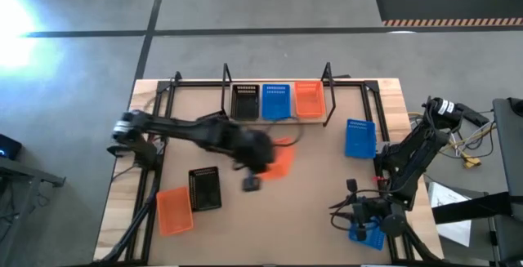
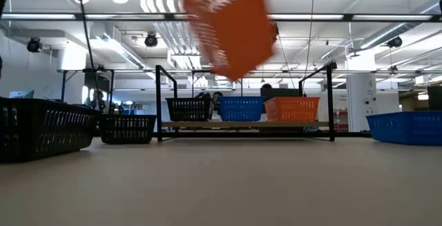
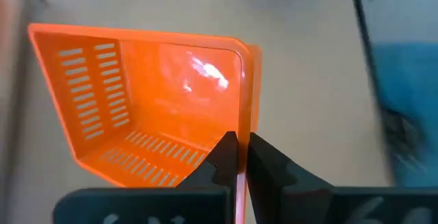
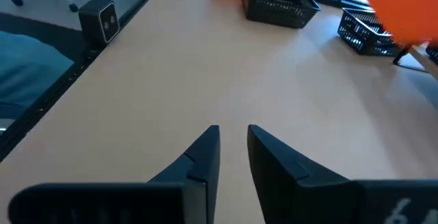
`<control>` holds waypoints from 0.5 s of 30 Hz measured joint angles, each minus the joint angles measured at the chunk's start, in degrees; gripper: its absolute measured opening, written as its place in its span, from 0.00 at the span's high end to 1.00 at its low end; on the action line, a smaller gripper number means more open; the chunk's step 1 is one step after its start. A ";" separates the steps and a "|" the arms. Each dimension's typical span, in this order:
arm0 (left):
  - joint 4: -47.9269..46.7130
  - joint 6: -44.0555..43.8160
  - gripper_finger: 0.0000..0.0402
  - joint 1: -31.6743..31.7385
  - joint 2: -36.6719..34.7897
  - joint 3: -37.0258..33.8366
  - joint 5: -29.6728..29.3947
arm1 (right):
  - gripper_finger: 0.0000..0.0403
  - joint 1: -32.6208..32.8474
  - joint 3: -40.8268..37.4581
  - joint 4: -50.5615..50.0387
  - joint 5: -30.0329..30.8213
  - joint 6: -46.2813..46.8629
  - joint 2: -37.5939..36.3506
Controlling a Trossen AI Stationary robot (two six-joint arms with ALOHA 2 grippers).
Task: Stack baskets on shelf by color
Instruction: Stack the top orange bin on the orange bin on the shelf
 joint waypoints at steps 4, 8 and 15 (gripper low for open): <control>8.11 10.90 1.00 3.40 9.20 7.94 -5.65 | 0.86 0.93 0.00 -2.21 0.00 3.88 -0.01; 12.75 19.68 1.00 6.95 17.21 16.69 -17.16 | 0.87 1.46 0.00 -3.14 0.02 7.21 -0.02; 15.05 24.32 1.00 14.25 27.30 25.51 -22.22 | 0.87 1.46 0.00 -3.14 0.05 8.70 -0.02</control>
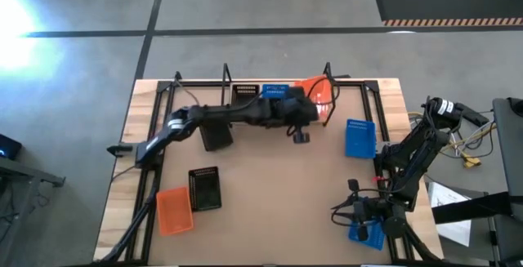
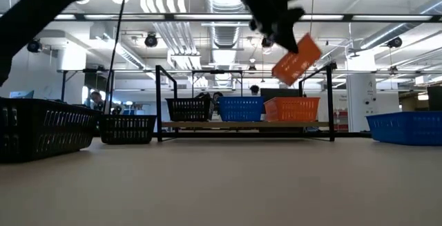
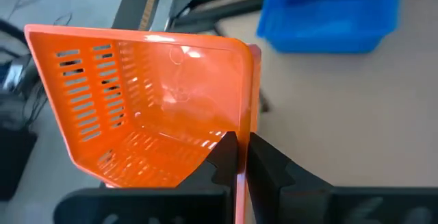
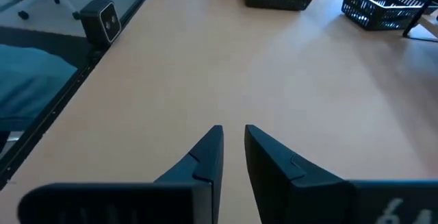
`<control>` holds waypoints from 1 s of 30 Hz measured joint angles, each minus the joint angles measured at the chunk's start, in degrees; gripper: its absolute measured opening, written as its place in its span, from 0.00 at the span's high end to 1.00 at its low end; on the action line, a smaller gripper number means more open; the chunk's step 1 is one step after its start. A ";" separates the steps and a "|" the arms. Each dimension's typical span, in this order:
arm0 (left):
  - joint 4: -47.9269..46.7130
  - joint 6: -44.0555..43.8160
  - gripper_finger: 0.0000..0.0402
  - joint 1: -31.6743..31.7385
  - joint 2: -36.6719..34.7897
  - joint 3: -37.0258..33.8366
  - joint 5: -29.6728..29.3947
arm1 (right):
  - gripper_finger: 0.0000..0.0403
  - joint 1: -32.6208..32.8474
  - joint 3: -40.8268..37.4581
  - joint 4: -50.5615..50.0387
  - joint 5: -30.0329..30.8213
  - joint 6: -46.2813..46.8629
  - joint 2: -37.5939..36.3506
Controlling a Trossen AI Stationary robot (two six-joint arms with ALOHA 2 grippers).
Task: Stack baskets on shelf by color
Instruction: Stack the top orange bin on the orange bin on the shelf, then stack the bottom blue bin on the blue bin on the shelf
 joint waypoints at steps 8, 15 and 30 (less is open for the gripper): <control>1.79 2.79 1.00 3.64 4.08 -0.48 -0.12 | 0.87 0.00 0.00 0.03 1.48 0.00 0.00; 1.98 2.75 1.00 3.72 4.10 -1.16 -0.11 | 0.87 0.00 0.00 -0.06 1.52 -0.07 0.00; 3.31 2.72 0.82 4.28 4.10 -1.27 -0.11 | 0.87 0.00 0.00 -0.09 1.52 -0.16 0.00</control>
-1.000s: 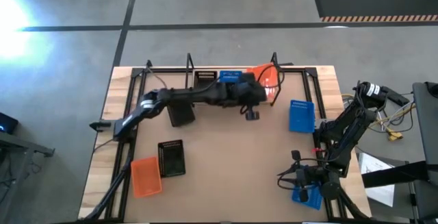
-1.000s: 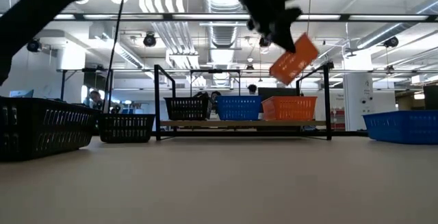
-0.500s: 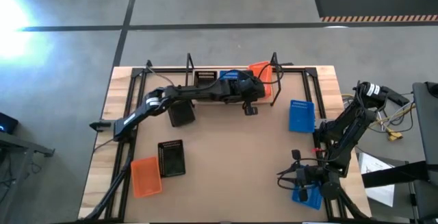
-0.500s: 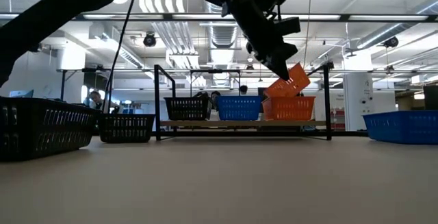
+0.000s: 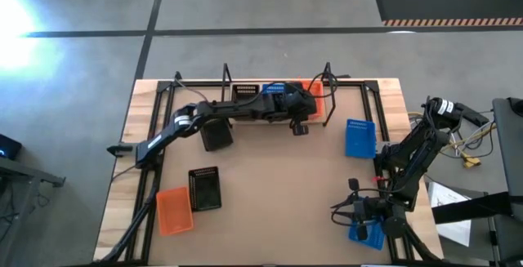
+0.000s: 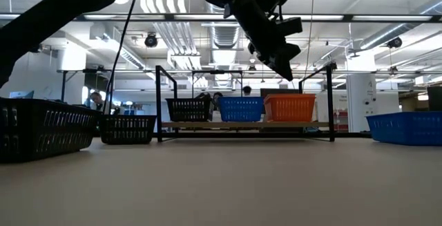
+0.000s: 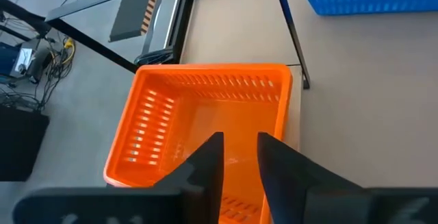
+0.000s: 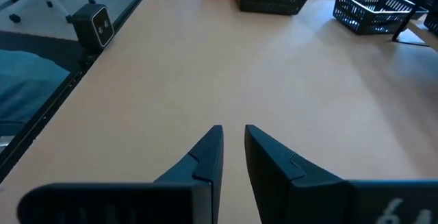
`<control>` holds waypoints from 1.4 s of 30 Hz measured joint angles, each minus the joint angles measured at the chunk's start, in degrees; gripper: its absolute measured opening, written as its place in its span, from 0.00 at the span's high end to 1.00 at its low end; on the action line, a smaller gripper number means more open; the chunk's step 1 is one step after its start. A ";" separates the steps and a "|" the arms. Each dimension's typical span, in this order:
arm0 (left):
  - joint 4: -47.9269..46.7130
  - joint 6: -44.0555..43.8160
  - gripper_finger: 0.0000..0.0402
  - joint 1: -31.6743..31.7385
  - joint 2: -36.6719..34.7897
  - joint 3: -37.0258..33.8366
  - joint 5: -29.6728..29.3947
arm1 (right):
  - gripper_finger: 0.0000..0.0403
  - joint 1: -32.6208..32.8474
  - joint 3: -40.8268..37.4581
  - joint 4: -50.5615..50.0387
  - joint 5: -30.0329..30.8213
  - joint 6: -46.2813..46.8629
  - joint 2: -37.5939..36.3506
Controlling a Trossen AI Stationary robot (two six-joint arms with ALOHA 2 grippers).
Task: Stack baskets on shelf by color
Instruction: Stack the bottom blue bin on the blue bin on the shelf
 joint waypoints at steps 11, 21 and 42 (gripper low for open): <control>-6.72 -3.06 0.77 -2.51 -4.84 0.77 -0.01 | 0.87 0.00 -0.48 -0.57 0.09 -0.06 -0.02; -32.91 -13.61 0.82 -15.16 -13.77 -0.15 -4.71 | 0.87 -0.04 -3.32 -0.40 6.31 3.27 0.09; -16.42 -60.16 0.84 -36.47 -36.25 -51.38 -13.19 | 0.87 -0.56 -2.60 0.74 3.14 4.98 -0.51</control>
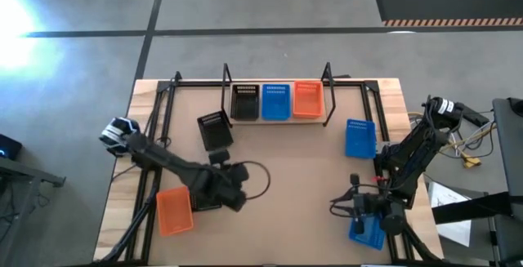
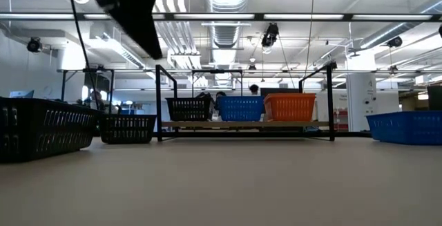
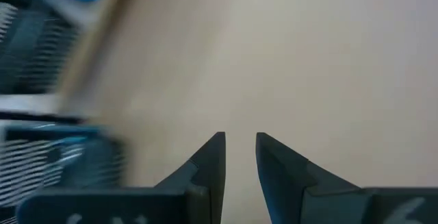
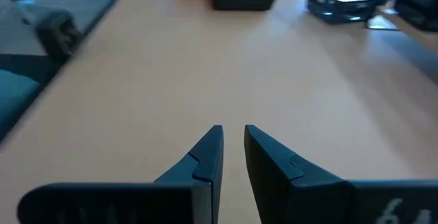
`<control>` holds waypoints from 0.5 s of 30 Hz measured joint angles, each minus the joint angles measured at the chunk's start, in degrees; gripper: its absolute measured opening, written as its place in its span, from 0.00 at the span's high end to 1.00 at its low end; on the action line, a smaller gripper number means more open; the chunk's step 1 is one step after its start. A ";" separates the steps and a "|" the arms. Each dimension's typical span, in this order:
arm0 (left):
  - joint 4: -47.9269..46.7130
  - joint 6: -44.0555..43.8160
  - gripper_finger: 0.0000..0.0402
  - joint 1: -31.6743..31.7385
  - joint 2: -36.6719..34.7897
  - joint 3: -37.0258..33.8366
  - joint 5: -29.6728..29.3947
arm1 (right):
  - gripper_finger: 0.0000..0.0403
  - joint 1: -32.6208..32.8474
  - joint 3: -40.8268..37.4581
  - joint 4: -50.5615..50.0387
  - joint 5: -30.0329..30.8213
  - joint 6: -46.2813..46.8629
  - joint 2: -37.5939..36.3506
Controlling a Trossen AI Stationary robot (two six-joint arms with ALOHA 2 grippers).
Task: Stack baskets on shelf by color
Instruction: Stack the bottom blue bin on the blue bin on the shelf
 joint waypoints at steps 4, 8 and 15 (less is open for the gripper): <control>22.59 2.60 0.84 -2.38 -1.33 -10.16 0.01 | 0.87 -0.72 5.69 -2.49 -3.26 -3.93 -0.62; 41.67 8.15 0.84 -3.32 -0.59 -16.50 0.01 | 0.87 -1.87 15.96 -16.45 -9.25 -0.88 -0.55; 55.24 13.67 0.84 -3.45 -0.01 -21.03 -3.43 | 0.77 -2.75 33.75 -49.43 -25.14 20.31 3.60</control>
